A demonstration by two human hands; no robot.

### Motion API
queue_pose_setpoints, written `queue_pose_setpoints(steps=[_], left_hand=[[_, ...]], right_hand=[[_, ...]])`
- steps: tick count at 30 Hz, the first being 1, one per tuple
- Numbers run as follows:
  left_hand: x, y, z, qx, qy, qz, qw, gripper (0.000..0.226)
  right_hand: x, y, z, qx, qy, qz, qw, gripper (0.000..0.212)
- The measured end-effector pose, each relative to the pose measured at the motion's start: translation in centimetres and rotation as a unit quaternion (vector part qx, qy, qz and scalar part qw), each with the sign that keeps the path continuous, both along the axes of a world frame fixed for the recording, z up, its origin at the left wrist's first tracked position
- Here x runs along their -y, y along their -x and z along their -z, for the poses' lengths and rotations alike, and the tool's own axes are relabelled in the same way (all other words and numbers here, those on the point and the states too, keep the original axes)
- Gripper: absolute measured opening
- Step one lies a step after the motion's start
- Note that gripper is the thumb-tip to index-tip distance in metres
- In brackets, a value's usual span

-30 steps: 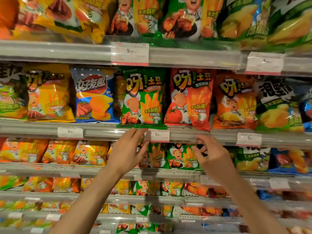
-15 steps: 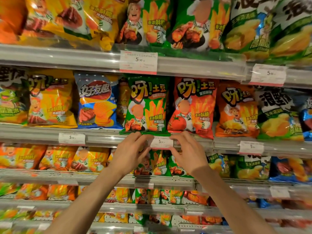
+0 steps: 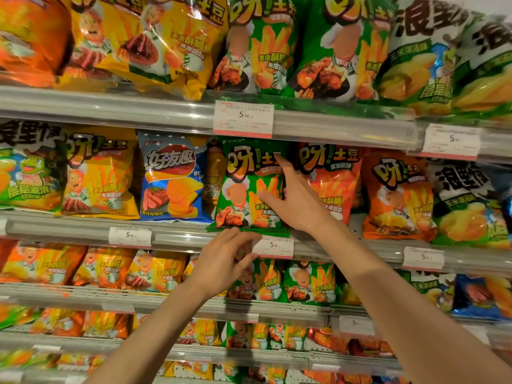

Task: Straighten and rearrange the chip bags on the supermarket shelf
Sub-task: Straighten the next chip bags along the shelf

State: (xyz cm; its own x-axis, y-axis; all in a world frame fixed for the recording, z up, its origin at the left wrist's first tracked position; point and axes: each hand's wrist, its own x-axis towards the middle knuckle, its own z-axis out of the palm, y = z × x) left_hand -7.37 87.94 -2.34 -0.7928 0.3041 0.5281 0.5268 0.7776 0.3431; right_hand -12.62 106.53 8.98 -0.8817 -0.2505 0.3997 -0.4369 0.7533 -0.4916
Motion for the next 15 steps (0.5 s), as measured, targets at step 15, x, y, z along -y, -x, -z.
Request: queue_pose_setpoints(steps=[15], left_hand=[[0.2, -0.1, -0.1, 0.017, -0.013, 0.009, 1.0, 0.041]], right_hand=[[1.8, 1.9, 0.5, 0.009, 0.131, -0.002, 0.991, 0.108]])
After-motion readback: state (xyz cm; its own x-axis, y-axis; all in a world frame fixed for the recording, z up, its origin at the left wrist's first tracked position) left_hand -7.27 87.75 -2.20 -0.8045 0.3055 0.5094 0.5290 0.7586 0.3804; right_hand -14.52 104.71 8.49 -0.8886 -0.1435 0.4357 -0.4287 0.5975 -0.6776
